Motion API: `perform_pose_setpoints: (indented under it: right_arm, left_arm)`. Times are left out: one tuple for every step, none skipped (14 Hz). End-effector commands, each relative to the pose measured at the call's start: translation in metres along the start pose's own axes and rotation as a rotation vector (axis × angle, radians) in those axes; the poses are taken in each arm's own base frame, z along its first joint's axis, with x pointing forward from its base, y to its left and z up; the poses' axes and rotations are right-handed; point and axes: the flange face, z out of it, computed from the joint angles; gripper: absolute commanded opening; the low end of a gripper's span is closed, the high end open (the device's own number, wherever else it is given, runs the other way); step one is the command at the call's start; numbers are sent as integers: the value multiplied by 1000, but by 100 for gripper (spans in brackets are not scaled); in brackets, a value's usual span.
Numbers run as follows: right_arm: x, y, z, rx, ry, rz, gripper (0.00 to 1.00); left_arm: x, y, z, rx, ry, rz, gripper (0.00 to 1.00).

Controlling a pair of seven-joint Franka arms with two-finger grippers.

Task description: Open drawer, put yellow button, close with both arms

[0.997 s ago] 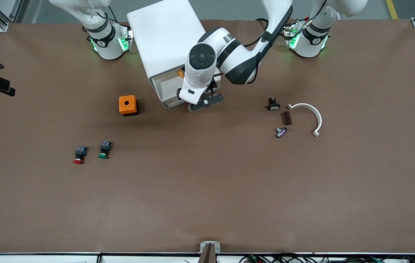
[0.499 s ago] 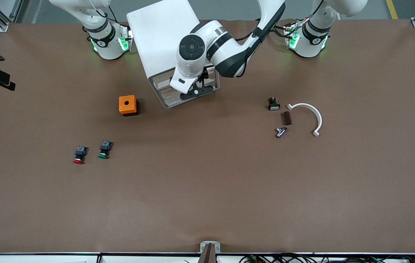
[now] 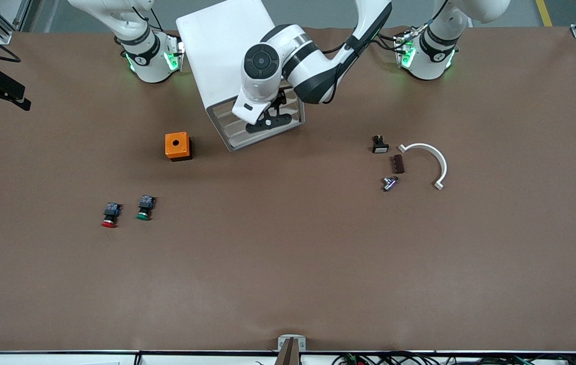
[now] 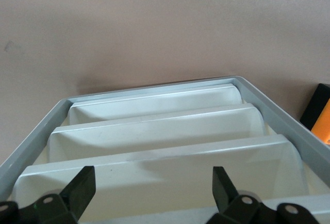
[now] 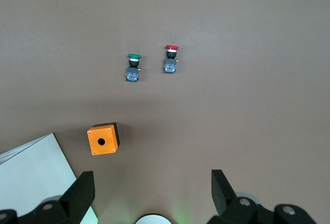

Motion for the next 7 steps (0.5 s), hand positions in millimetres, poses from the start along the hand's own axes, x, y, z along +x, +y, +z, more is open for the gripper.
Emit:
perform_pose_setpoints:
  right_arm:
    - [-4,2,0,14,17,-12,100]
    - [-3,2,0,13,24,-10,100]
    - [-3,2,0,13,26,-10,100]
    - [-2,3,0,13,31,-10,100]
    - [-2,1,-2,22,42,-10,100]
    - [-1,3,-2,39,47,-5,100]
    - [-1,3,-2,43,46,-4,100]
  left_arm:
    - [-20,2,10,19,-9,22,100]
    - [-22,3,11,22,-10,25,100]
    - [-23,3,14,25,-11,27,100]
    - [-22,3,16,28,-12,26,100]
    - [-21,4,13,23,-11,24,100]
    - [-14,3,9,17,-6,16,100]
    - [-9,1,2,8,1,6,100]
